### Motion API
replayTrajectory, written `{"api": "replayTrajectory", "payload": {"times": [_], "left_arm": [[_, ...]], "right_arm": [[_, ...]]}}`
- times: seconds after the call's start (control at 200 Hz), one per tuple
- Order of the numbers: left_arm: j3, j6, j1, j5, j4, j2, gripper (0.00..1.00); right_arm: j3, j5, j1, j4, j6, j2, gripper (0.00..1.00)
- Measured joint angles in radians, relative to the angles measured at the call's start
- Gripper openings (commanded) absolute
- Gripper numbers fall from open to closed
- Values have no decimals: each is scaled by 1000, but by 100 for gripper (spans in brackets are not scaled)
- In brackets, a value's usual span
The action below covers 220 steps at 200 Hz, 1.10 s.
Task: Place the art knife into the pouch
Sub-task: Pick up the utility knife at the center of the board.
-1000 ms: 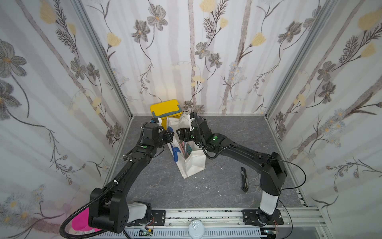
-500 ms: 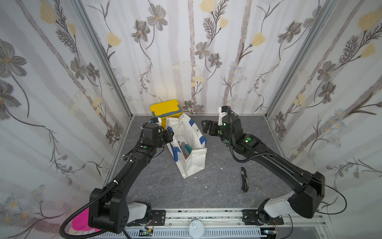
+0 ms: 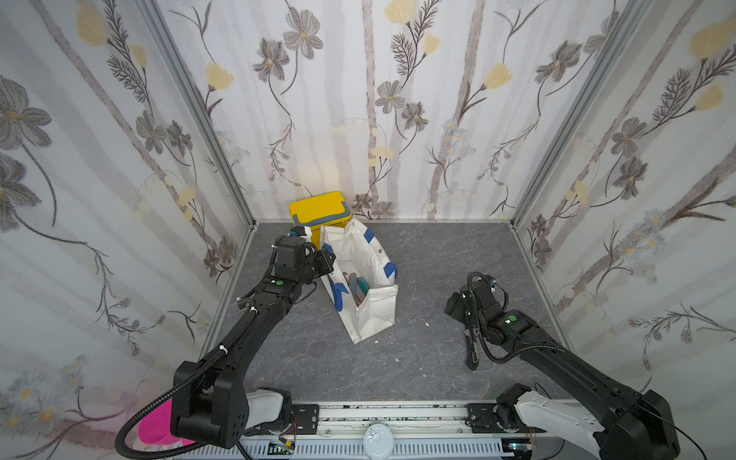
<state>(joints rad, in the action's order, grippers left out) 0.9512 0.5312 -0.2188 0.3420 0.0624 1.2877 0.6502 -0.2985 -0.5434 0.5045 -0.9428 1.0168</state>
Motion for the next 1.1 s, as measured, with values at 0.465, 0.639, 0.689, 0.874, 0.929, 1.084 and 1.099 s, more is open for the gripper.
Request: {"api": "replayTrajectory", "payload": {"times": [0.465,0.639,0.689,0.874,0.929,1.084,1.099], "left_arm": [[0,4,1,4,-6,6,0],[0,8,1,7,-6,6,0],[0,11,1,9,-6,6,0],[-2,11,1,14,-9,7,0],[-4,12,1,14,-13,7,0],[-5,15,1,19,-18,7,0],[-5,15,1,19,-19,7,0]], "right_arm": [[-167,32,-1,102,-147,-93,74],[-180,32,0,108,-148,-85,69],[-184,32,0,107,-146,-76,69],[-188,43,0,104,-121,-37,63],[-188,43,0,104,-114,-33,59],[-214,64,0,77,-92,-24,56],[-217,66,0,74,-91,-23,56]]}}
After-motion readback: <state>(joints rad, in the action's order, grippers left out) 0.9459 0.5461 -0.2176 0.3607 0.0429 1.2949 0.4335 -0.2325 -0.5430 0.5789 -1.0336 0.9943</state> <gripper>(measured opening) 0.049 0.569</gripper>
